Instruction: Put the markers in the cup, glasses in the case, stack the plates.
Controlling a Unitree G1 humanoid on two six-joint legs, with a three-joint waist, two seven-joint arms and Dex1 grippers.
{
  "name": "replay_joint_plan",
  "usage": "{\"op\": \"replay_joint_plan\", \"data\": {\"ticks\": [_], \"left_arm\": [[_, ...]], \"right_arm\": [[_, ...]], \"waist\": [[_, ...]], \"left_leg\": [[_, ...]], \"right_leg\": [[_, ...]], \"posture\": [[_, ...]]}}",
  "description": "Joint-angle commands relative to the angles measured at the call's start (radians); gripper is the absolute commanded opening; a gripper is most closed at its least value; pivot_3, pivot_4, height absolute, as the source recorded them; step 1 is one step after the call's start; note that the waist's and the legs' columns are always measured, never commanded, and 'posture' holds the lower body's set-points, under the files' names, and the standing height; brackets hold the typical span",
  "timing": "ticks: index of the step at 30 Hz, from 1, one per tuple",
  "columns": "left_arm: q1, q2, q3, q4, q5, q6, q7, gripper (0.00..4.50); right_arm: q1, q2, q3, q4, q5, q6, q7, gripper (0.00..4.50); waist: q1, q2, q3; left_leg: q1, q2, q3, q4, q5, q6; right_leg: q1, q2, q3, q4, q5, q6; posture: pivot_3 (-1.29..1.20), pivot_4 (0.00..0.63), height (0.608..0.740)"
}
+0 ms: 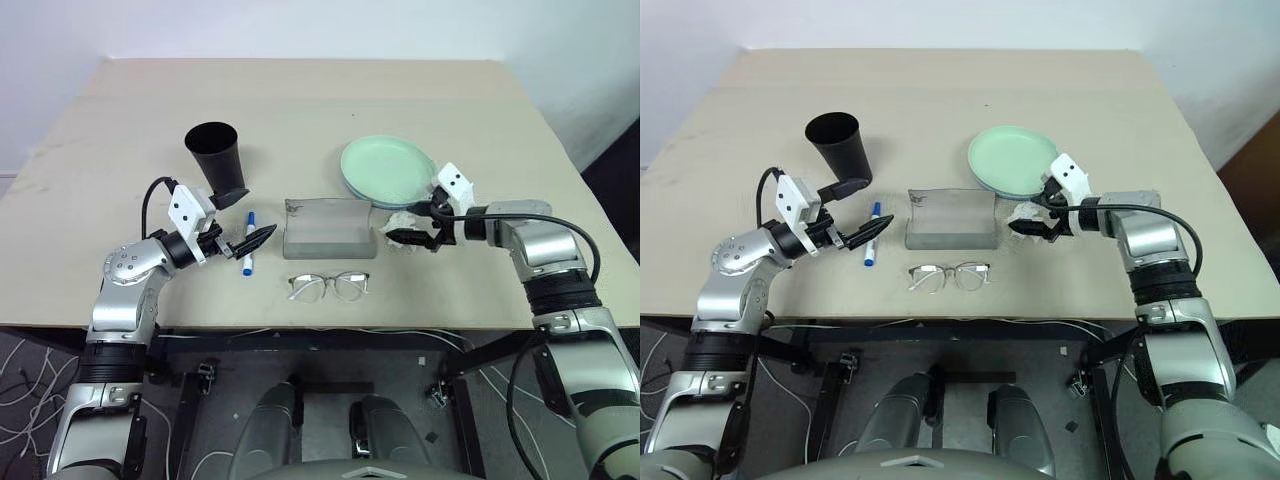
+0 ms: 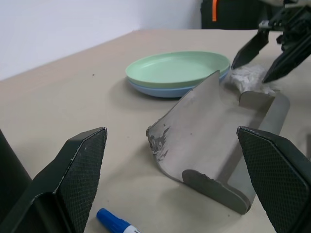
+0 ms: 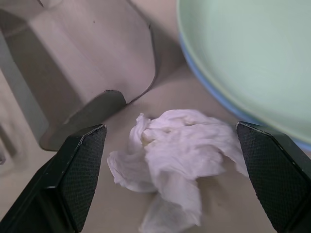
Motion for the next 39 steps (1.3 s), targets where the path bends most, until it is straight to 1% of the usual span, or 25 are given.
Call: {"op": "replay_joint_plan", "data": {"ticks": [1, 4, 5, 7, 12, 17, 21, 23, 25, 29, 33, 36, 39], "left_arm": [[-0.012, 0.01, 0.011, -0.018, -0.003, -0.01, 0.002, 4.5], [-0.008, 0.013, 0.015, -0.019, -0.003, -0.01, 0.004, 4.5], [-0.006, 0.014, 0.017, -0.02, -0.004, -0.01, 0.004, 4.5], [-0.003, 0.016, 0.02, -0.022, -0.005, -0.01, 0.004, 4.5], [-0.002, 0.02, 0.025, -0.017, -0.008, -0.012, 0.006, 4.5], [-0.003, 0.026, 0.03, 0.0, -0.007, -0.021, 0.003, 4.5], [0.002, 0.031, 0.035, 0.007, -0.008, -0.028, 0.004, 4.5], [0.009, 0.034, 0.038, 0.009, -0.008, -0.032, 0.003, 4.5], [0.018, 0.035, 0.04, 0.007, -0.007, -0.035, 0.003, 4.5], [0.022, 0.037, 0.041, 0.009, -0.006, -0.037, 0.004, 4.5], [0.031, 0.038, 0.038, -0.026, -0.005, -0.023, 0.022, 4.5], [0.041, 0.041, 0.039, -0.044, -0.003, -0.015, 0.035, 4.5], [0.056, 0.044, 0.043, -0.062, -0.006, -0.01, 0.044, 4.5]], "right_arm": [[-0.002, -0.001, 0.011, 0.033, -0.025, -0.056, -0.019, 4.46], [0.012, -0.005, 0.015, 0.039, -0.03, -0.098, -0.012, 4.46], [0.013, -0.005, 0.015, 0.044, -0.033, -0.105, -0.016, 4.08], [0.015, -0.006, 0.014, 0.049, -0.039, -0.119, -0.018, 3.53], [0.017, -0.009, -0.007, 0.037, -0.029, -0.138, -0.016, 1.76], [0.042, -0.057, -0.029, -0.06, 0.019, -0.102, 0.053, 0.07], [0.049, -0.102, -0.082, -0.167, 0.096, -0.043, 0.095, 0.03], [0.025, -0.11, -0.125, -0.197, 0.138, -0.012, 0.088, 0.03], [-0.038, -0.095, -0.162, -0.162, 0.155, -0.015, 0.044, 0.03], [-0.179, -0.027, -0.175, 0.013, 0.128, -0.072, -0.067, 0.03], [-0.341, 0.082, -0.113, 0.338, 0.02, -0.195, -0.185, 0.03], [-0.417, 0.131, -0.095, 0.528, -0.036, -0.28, -0.261, 0.03], [-0.465, 0.165, -0.086, 0.66, -0.076, -0.337, -0.336, 0.03]], "waist": [[0.0, 0.0, 0.0], [-0.001, 0.0, 0.0], [-0.001, 0.0, 0.0], [-0.002, 0.0, 0.0], [-0.002, 0.0, 0.0], [0.001, 0.0, 0.0], [-0.001, 0.0, 0.0], [-0.001, 0.0, 0.0], [-0.005, 0.0, 0.0], [-0.008, 0.0, 0.0], [-0.008, 0.0, 0.0], [-0.002, 0.0, 0.0], [0.002, 0.0, 0.0]], "left_leg": [[0.0, 0.0, 0.0, 0.0, 0.0, 0.0], [0.0, 0.0, 0.001, 0.0, 0.0, 0.001], [0.0, 0.0, 0.001, 0.0, 0.0, 0.001], [0.001, 0.0, 0.001, 0.0, 0.0, 0.001], [0.001, 0.0, 0.001, 0.0, 0.0, 0.001], [0.0, 0.0, 0.001, 0.0, 0.0, 0.001], [0.0, 0.0, 0.001, 0.0, 0.0, 0.001], [0.0, 0.0, 0.0, 0.0, -0.001, 0.0], [0.0, 0.0, 0.001, 0.0, -0.001, -0.001], [0.001, 0.001, 0.002, 0.0, -0.001, -0.001], [0.002, 0.001, 0.002, -0.001, -0.001, -0.001], [0.001, 0.001, 0.003, -0.001, 0.0, 0.0], [-0.002, 0.001, 0.003, -0.001, 0.0, 0.001]], "right_leg": [[0.0, 0.0, 0.0, 0.0, 0.0, 0.0], [0.0, 0.0, 0.0, 0.0, 0.0, 0.0], [0.0, 0.0, 0.0, 0.0, 0.0, 0.0], [0.0, 0.0, 0.0, 0.0, 0.0, 0.001], [0.0, 0.0, 0.0, 0.0, 0.0, 0.001], [0.0, 0.0, 0.0, 0.0, 0.0, 0.001], [0.0, 0.0, 0.0, 0.0, 0.0, 0.001], [0.0, 0.0, 0.0, 0.0, 0.0, 0.001], [0.0, 0.0, 0.0, 0.0, 0.0, 0.0], [-0.001, 0.0, 0.002, 0.0, 0.0, 0.0], [-0.001, 0.0, 0.002, -0.001, 0.0, 0.0], [-0.001, 0.0, 0.002, -0.001, 0.0, 0.0], [-0.003, 0.0, 0.002, 0.0, 0.001, 0.001]], "posture": [[0.0, 0.15, 0.727], [0.0, 0.15, 0.727], [0.0, 0.15, 0.727], [0.0, 0.15, 0.727], [0.0, 0.15, 0.727], [0.0, 0.15, 0.727], [0.0, 0.15, 0.727], [0.0, 0.15, 0.727], [0.0, 0.15, 0.727], [0.0, 0.15, 0.727], [0.0, 0.15, 0.727], [0.0, 0.15, 0.727], [0.0, 0.15, 0.727]]}}
